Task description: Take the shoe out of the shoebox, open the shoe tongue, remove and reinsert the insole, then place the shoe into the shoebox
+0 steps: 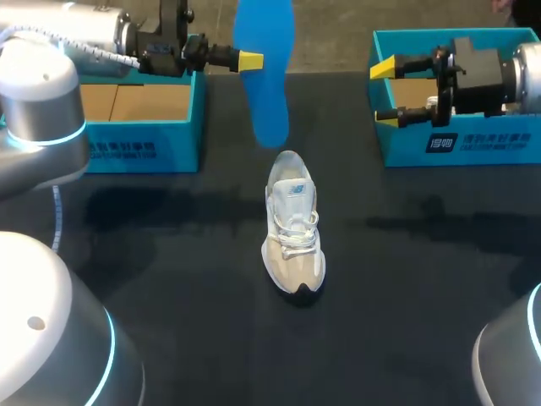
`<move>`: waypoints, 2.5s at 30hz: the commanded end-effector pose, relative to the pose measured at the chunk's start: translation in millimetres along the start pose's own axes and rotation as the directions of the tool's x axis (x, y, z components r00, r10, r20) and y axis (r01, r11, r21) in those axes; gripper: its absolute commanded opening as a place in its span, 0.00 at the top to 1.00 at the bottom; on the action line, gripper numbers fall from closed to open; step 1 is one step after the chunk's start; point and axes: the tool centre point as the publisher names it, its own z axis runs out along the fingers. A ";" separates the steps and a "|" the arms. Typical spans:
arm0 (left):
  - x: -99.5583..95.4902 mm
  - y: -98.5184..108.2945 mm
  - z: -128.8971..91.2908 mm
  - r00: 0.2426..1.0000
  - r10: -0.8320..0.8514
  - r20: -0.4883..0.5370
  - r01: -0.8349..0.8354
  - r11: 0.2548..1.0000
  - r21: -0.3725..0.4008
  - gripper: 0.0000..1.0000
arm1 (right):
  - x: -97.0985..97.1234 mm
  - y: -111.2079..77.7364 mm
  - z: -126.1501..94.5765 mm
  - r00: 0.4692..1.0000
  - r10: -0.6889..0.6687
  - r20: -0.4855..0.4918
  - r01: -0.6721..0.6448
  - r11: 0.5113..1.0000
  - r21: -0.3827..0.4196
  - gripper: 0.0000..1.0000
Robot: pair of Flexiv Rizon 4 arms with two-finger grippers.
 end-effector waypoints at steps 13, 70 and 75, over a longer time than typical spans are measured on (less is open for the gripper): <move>-19.1 13.6 0.3 0.674 0.738 0.022 -0.737 0.670 0.092 1.00 | 0.6 0.5 5.2 1.000 0.013 0.003 -0.013 1.000 -0.006 0.00; -40.6 21.4 23.1 -0.471 0.876 0.101 -0.880 -0.460 -0.114 1.00 | 4.1 13.1 35.7 0.999 0.018 -0.044 -0.016 0.999 0.039 0.00; -36.9 20.3 28.8 -0.476 0.873 0.109 -0.878 -0.465 -0.116 1.00 | 5.8 10.8 45.2 0.998 0.012 -0.055 -0.009 0.999 0.050 0.00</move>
